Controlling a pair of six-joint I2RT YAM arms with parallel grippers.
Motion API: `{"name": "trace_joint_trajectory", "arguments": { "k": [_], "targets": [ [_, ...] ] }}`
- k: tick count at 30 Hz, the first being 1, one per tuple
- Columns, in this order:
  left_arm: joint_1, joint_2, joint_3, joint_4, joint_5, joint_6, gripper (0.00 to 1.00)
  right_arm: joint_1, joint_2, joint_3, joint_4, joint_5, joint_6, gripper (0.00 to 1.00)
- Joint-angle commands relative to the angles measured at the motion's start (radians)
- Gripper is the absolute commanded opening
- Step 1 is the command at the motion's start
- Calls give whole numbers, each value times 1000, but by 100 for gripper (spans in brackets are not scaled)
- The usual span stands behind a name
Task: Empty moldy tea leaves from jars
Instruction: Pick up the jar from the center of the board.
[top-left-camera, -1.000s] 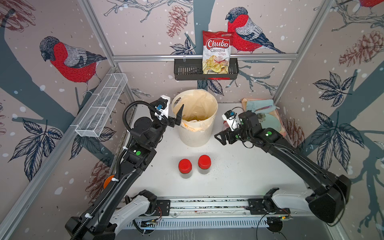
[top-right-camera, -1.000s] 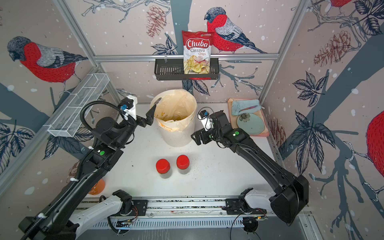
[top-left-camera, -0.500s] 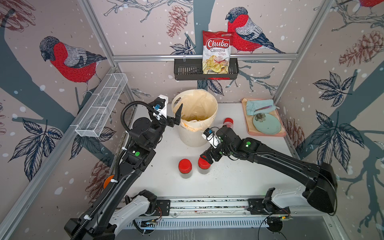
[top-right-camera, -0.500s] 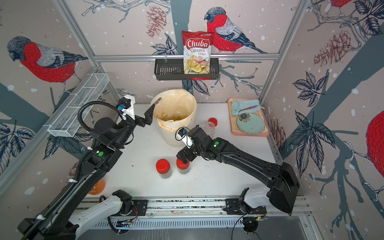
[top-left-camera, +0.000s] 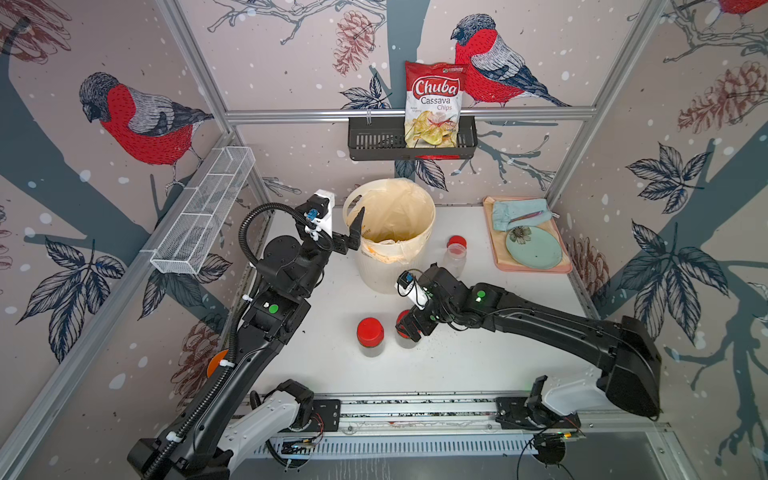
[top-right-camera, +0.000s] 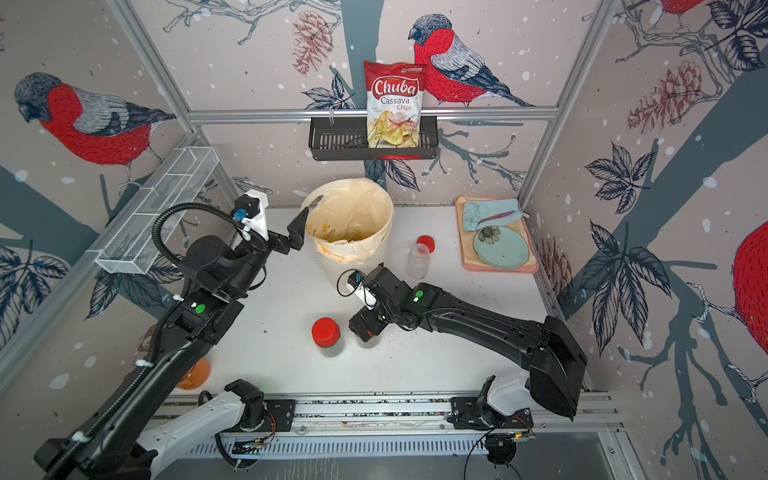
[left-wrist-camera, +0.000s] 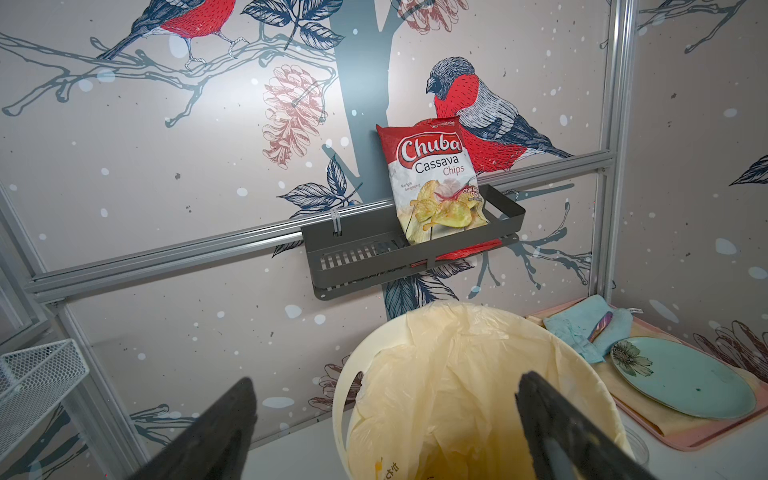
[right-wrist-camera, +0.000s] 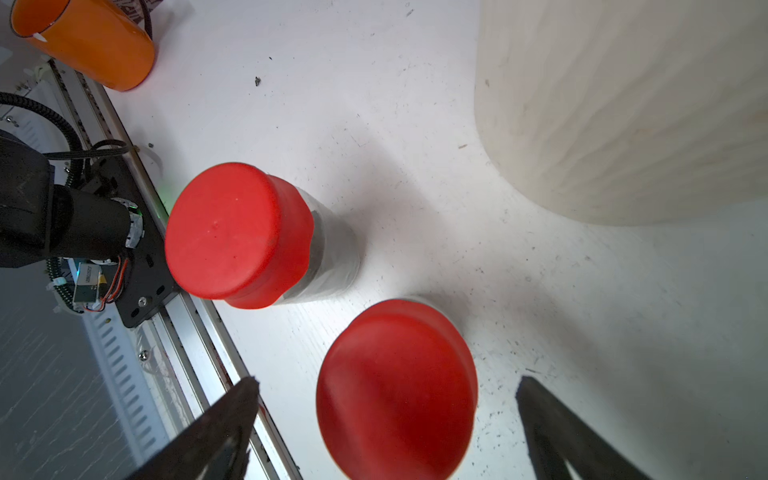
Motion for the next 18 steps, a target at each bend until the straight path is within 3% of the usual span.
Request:
{"name": "trace_joint_trajectory", "arguments": {
  "k": [1, 8, 18],
  "targets": [
    [3, -3, 2, 3, 6, -14, 95, 9, 6, -9, 8, -3, 10, 97],
    [3, 0, 7, -17, -81, -47, 97, 16, 29, -13, 11, -6, 5, 96],
    [3, -63, -52, -49, -105, -124, 97, 19, 58, -13, 13, 3, 1, 92]
  ]
}}
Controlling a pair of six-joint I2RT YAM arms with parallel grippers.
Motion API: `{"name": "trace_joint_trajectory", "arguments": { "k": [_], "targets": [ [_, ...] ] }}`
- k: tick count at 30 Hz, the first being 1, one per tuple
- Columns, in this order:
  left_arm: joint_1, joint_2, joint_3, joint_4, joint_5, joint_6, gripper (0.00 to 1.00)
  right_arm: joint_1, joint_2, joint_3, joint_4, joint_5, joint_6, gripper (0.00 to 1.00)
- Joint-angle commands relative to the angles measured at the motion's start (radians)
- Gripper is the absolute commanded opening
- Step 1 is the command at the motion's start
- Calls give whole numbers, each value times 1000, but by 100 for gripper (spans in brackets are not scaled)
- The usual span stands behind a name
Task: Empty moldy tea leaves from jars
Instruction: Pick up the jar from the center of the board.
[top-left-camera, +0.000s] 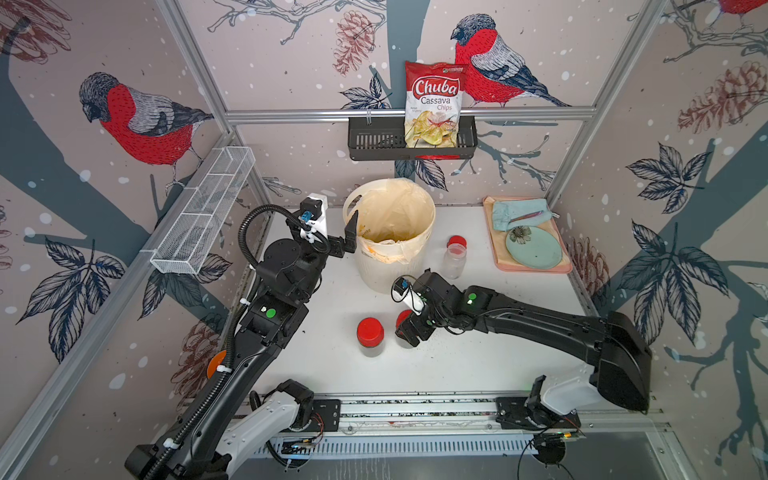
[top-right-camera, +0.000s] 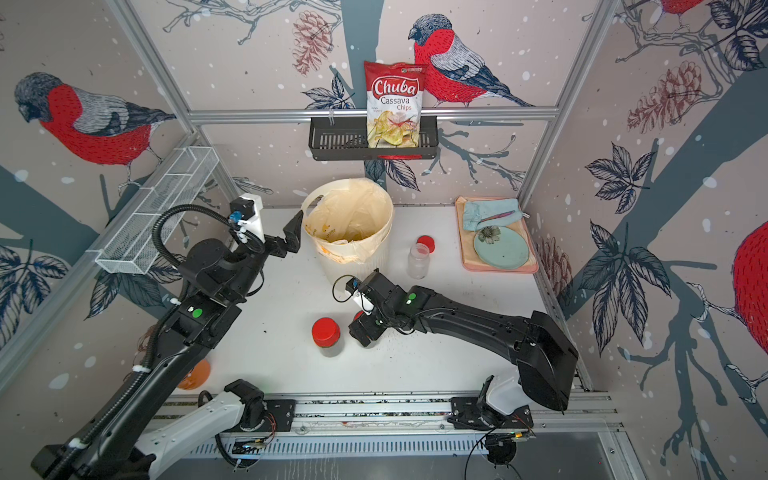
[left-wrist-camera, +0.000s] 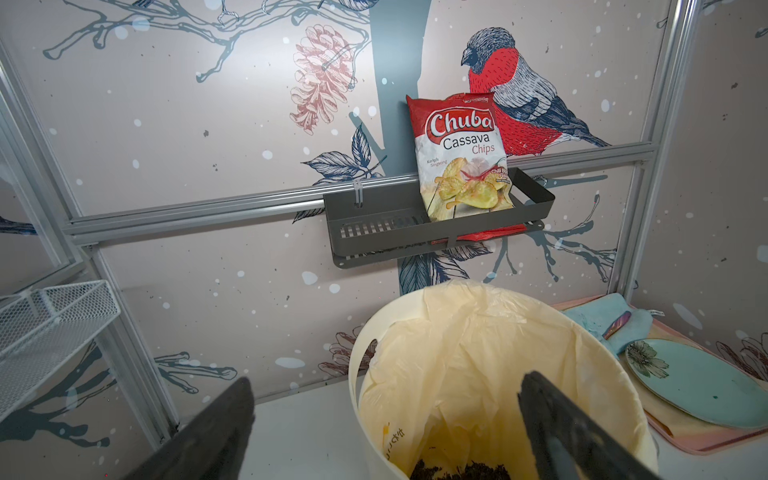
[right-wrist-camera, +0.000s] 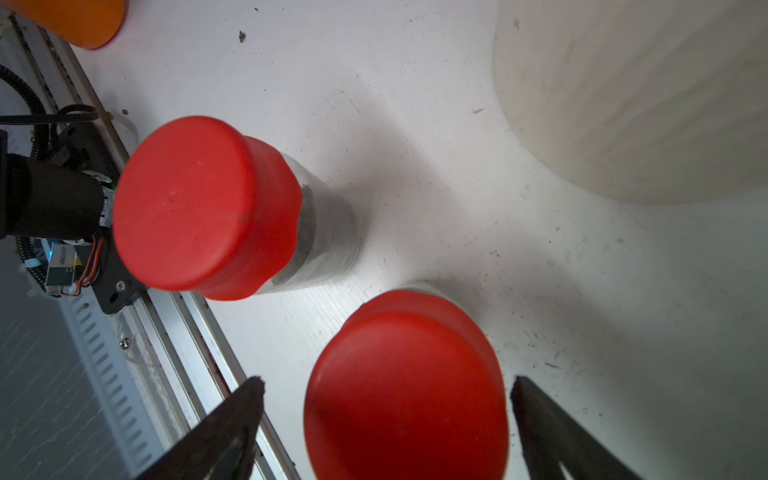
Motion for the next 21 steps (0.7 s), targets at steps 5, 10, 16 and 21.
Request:
{"name": "trace_joint_trajectory", "arguments": {
  "k": [5, 10, 16, 21],
  "targets": [
    [2, -61, -57, 20, -44, -92, 97, 2, 19, 5, 8, 8, -3, 89],
    [2, -69, -67, -1, -31, -112, 97, 3, 33, 9, 5, 19, -5, 86],
    [2, -71, -76, 4, -9, -113, 97, 5, 47, 17, -5, 51, -2, 81],
    [6, -74, -87, 19, 27, -108, 97, 8, 54, 28, -16, 79, -1, 71]
  ]
}}
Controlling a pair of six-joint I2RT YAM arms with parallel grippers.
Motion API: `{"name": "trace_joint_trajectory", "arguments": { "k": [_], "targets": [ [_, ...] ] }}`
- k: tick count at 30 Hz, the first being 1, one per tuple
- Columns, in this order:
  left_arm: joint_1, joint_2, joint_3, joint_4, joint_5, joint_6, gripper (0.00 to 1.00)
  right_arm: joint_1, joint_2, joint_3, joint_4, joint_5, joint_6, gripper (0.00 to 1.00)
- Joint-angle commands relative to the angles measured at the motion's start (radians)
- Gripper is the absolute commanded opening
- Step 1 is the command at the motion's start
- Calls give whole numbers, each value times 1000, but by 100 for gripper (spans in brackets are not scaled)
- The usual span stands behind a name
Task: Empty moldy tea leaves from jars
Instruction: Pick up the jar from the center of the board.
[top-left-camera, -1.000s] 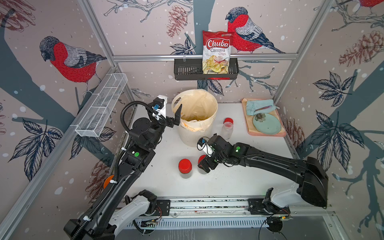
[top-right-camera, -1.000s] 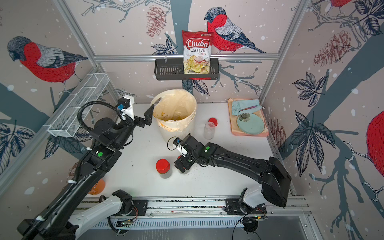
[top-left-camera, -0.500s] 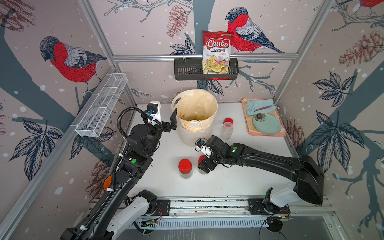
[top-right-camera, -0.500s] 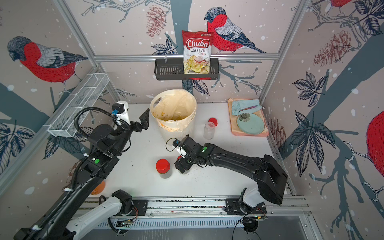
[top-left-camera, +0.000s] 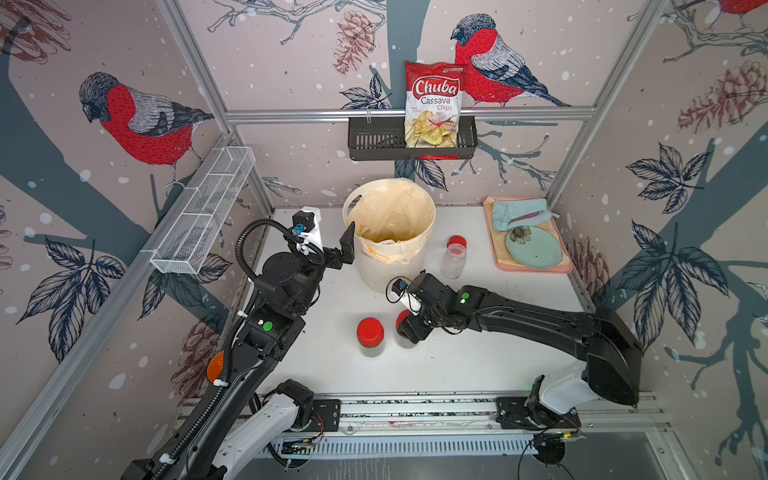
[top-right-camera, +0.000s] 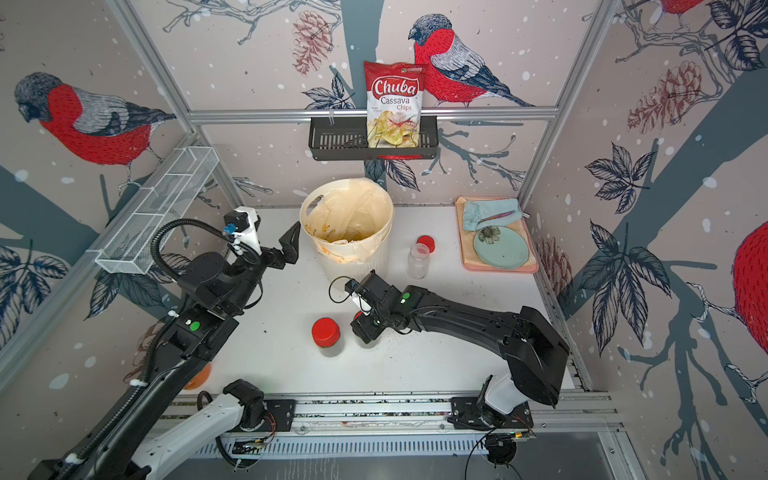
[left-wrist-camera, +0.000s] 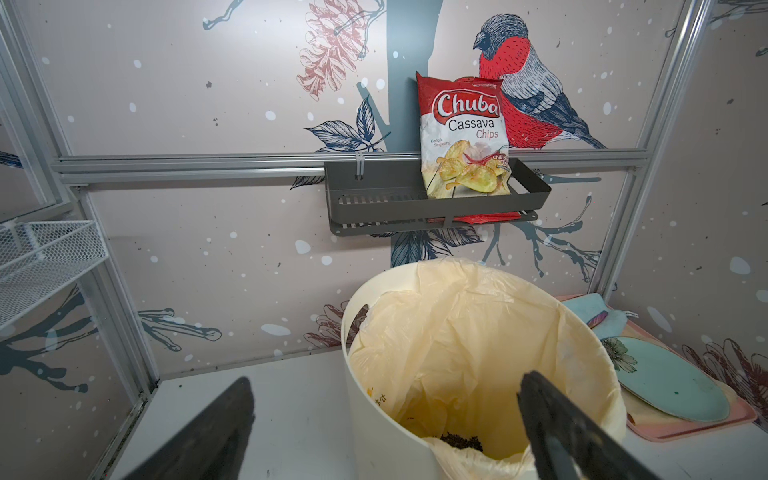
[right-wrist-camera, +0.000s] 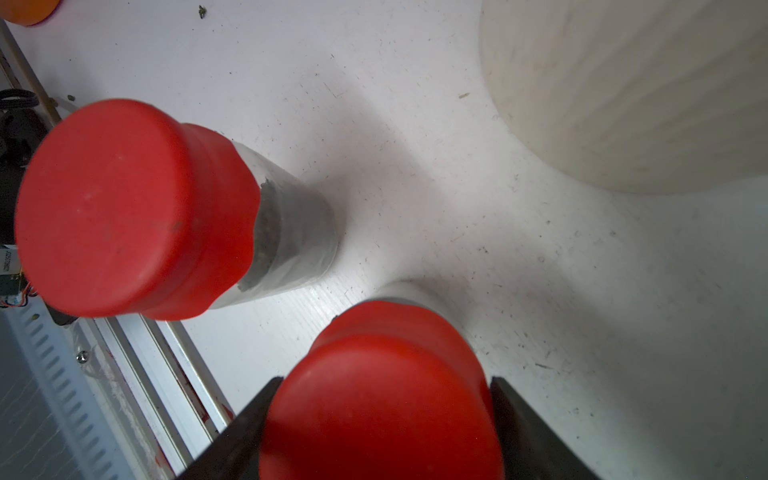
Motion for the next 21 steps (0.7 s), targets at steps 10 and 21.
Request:
{"name": "trace_joint_trajectory", "arguments": {
  "k": [10, 21],
  "targets": [
    [25, -5, -20, 62, 127, -13, 97, 7, -22, 30, -37, 60, -6, 47],
    [150, -14, -9, 95, 435, -7, 97, -1, -97, 70, -84, 77, -17, 35]
  ]
}}
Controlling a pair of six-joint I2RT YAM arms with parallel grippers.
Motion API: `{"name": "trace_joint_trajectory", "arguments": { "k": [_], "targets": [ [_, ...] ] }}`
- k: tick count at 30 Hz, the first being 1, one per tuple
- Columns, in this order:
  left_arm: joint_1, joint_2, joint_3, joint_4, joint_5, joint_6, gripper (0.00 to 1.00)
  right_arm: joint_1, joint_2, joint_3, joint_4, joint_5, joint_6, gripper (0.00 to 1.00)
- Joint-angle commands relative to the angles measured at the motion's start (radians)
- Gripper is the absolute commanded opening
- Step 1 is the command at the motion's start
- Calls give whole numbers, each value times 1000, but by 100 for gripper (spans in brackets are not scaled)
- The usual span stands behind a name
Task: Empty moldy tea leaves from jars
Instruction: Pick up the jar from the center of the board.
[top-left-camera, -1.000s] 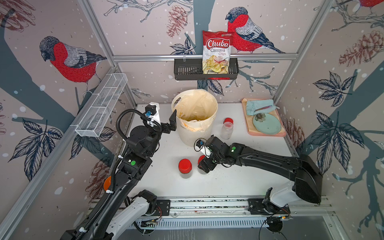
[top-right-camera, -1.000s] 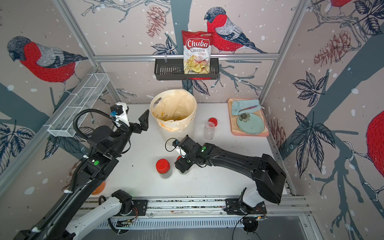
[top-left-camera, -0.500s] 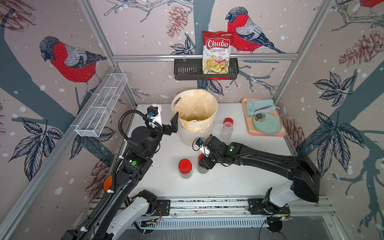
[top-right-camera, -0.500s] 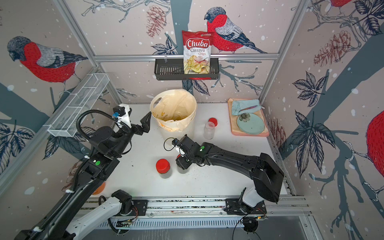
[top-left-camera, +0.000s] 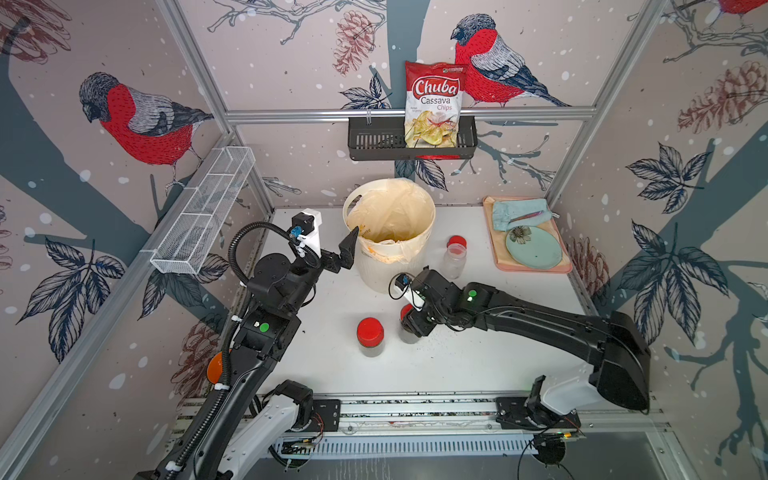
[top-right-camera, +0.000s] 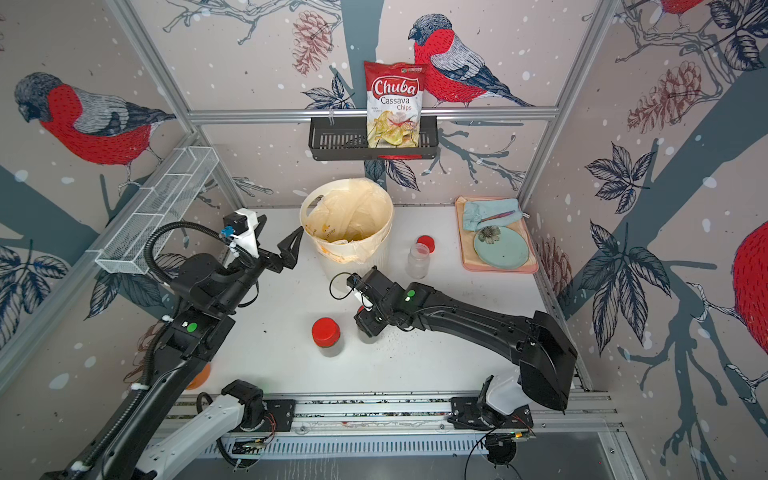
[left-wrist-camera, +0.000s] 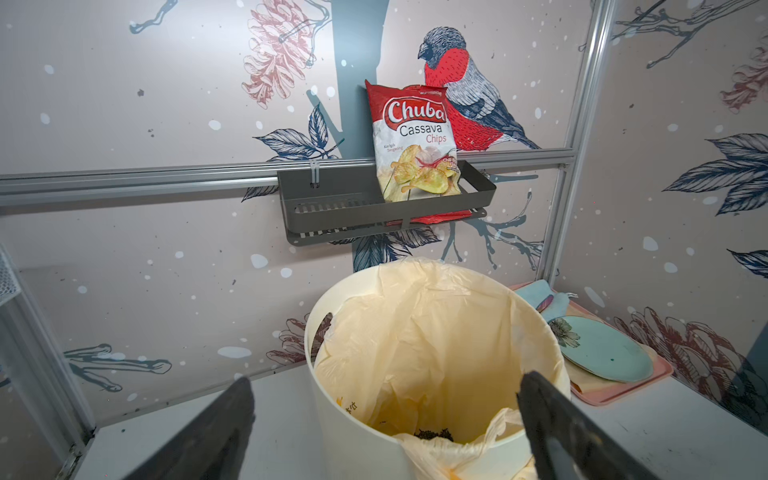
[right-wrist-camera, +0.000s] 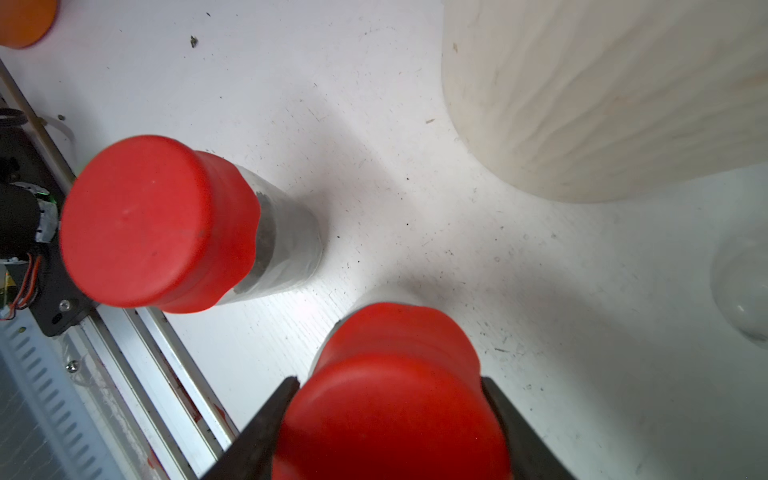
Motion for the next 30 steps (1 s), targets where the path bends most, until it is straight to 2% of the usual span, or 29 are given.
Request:
{"name": "trace_joint_trajectory", "arguments": {
  "k": [1, 5, 12, 14, 18, 26, 30],
  "targets": [
    [48, 9, 19, 67, 199, -7, 97, -7, -43, 24, -14, 9, -17, 34],
    [113, 40, 51, 83, 405, 9, 97, -42, -100, 54, -29, -36, -40, 31],
    [136, 117, 164, -47, 710, 172, 97, -137, -172, 142, -61, -116, -119, 29],
    [138, 138, 186, -78, 754, 210, 97, -169, -193, 161, -43, -152, -141, 28],
    [141, 222, 295, -253, 838, 331, 97, -233, -205, 245, -56, -236, -174, 28],
    [145, 362, 436, -485, 970, 538, 97, -263, -198, 385, -82, -351, -239, 28],
    [146, 412, 456, -501, 1023, 545, 96, -282, -181, 428, -71, -363, -259, 28]
  ]
}}
